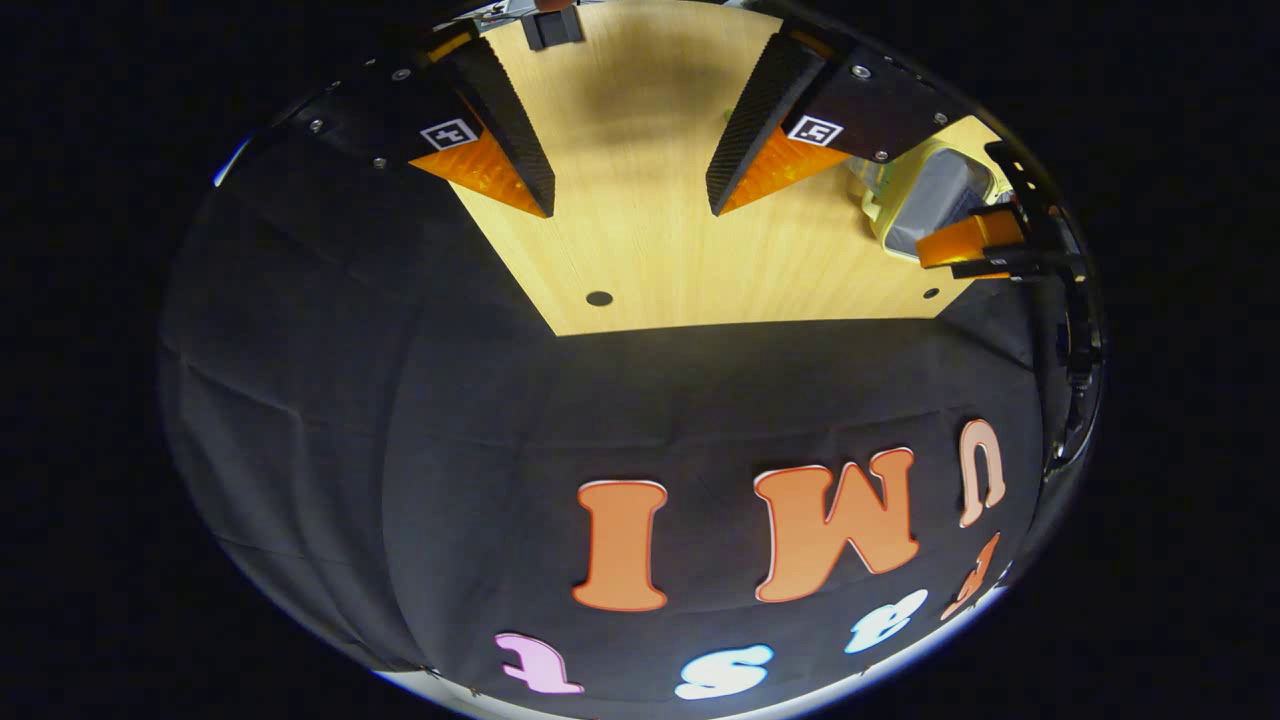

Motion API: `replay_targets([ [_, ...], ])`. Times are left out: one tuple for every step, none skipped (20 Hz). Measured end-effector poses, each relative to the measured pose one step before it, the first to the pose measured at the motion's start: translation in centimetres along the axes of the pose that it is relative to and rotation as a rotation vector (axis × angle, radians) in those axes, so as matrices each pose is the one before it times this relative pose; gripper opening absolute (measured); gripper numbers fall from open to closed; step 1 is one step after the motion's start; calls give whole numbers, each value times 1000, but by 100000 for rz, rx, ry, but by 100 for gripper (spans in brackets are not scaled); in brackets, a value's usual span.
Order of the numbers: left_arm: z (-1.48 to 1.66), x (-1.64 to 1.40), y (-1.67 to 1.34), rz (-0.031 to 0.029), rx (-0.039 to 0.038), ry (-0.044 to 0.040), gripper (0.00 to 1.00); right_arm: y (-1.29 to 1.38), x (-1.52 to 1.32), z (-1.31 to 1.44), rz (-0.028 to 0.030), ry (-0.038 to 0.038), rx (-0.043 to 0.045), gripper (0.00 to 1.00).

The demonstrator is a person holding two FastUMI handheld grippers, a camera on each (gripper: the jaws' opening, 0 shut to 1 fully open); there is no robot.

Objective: First open the suitcase, pack the skin care products into it, and then close the suitcase.

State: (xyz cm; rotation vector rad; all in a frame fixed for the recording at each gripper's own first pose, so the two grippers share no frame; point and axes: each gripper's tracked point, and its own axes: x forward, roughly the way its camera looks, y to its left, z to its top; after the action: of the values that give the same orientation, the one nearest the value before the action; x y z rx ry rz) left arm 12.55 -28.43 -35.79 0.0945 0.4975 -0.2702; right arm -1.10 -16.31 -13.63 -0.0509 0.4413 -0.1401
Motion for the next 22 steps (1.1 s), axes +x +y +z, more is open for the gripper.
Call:
replay_targets([
  [-1444,737,-436,1448,1572,2400,98,-870,-77,-633,-745,1446,276,96],
  [-1245,918,-492,542,1233,1967,98,-874,-95,-424,-982,938,-219,96],
  [-1606,874,-400,287,1165,2205,98,-800,23,-275,-1272,684,-531,96],
  [-1551,773,-247,911,1051,3149,98,-689,-5,-360,-1014,811,-406,96],
  [-1733,912,-316,643,1197,2603,98,-595,1,-316,-641,811,-106,96],
  [-1592,566,-522,162,863,2940,98,-424,-58,-215,-445,851,-46,96],
  [-1211,605,-331,149,684,1979,98,-152,154,-311,-310,912,-209,96],
  [-981,791,-415,-743,532,1728,98,-310,59,-242,-355,748,-338,96],
  [-963,674,44,429,435,1546,98,-274,21,-264,-491,696,-511,96],
  [-575,729,78,965,894,767,98,-153,123,-181,-502,663,-672,97],
  [-443,390,-24,895,1605,643,97,-58,121,-264,-267,600,-697,97],
  [-186,663,-258,-575,1559,86,77,81,127,-252,-68,707,-773,96],
  [419,590,-57,1023,1564,-1256,56,328,88,-221,409,996,-698,96],
  [177,-557,-311,-1811,560,-505,36,337,-12,-225,761,848,-431,96],
  [-223,200,-65,-1074,-2145,565,33,359,93,-59,861,324,-255,96],
  [-74,-438,28,136,-4417,1110,28,723,41,53,1387,-267,-240,96],
  [173,-65,-142,-2109,-3391,633,24,618,25,67,1487,-498,-86,96],
  [311,-447,143,-883,-1797,-559,24,790,-55,33,1530,-325,-73,96],
  [351,-561,527,-11,138,-196,24,859,-20,91,1780,-167,37,96],
  [389,-684,299,-108,704,431,24,1095,56,204,2524,-498,-2,97],
  [350,-605,180,-574,-724,-340,24,1244,122,126,2910,-526,-99,96],
  [499,-615,-58,-1549,-2012,-234,24,1284,175,156,3285,-498,-80,96],
])
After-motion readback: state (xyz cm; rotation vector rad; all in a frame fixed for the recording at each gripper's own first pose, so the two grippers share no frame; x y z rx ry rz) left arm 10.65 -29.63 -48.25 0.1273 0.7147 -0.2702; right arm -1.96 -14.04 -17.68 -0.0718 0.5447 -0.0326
